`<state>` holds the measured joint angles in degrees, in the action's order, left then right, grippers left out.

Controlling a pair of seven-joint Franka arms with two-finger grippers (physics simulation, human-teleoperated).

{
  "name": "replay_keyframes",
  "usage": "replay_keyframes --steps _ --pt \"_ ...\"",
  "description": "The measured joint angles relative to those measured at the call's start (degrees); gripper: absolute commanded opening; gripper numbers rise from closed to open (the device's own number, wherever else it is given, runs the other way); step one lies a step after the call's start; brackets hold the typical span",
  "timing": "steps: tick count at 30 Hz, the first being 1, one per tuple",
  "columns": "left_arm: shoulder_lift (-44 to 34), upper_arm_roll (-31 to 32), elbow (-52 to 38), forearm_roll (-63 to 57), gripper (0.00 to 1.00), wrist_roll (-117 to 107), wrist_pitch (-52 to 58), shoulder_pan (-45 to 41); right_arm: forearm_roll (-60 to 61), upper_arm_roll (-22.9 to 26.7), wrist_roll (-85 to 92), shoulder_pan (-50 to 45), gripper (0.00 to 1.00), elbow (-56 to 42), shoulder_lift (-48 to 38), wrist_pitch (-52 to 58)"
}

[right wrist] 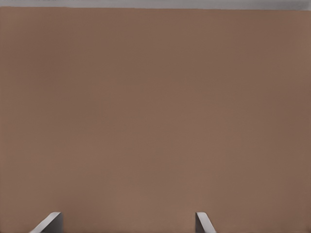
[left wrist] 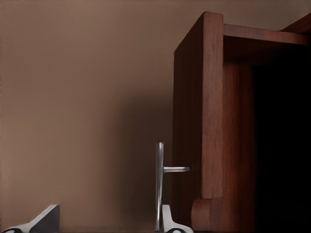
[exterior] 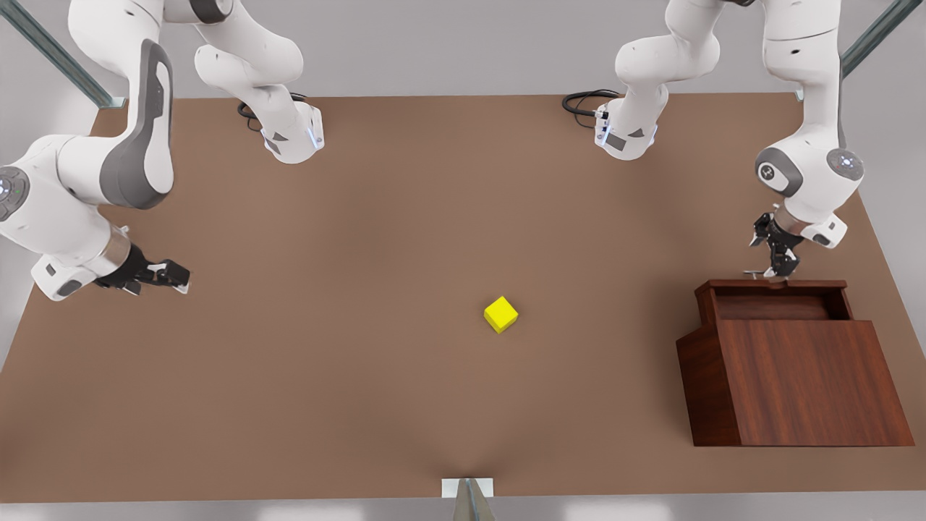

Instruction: Open the drawer with left arm, place the square in the middle with right arm, and place the square in the drawer with left arm

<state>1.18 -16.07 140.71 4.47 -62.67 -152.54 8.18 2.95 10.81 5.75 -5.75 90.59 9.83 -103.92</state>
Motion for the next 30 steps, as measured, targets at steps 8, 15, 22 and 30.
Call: replay_keyframes --steps 8,15,22,30 --pt "-18.15 -0.63 -0.13 -10.72 1.00 8.13 16.23 -5.13 0.73 0.00 -0.39 0.94 1.00 -8.14 0.90 9.95" --pt "11.69 13.06 -45.54 -12.55 1.00 43.94 40.35 -18.82 0.91 -0.28 -0.39 0.05 1.00 -8.65 1.08 10.54" --pt "28.33 34.53 -62.12 -9.17 1.00 57.84 45.64 -19.18 1.26 -0.01 -0.13 0.84 1.00 -10.25 0.90 10.59" --pt "40.33 35.49 -66.35 -10.36 1.00 70.77 36.72 -26.55 1.26 0.17 -0.13 0.85 1.00 -10.26 0.81 10.38"
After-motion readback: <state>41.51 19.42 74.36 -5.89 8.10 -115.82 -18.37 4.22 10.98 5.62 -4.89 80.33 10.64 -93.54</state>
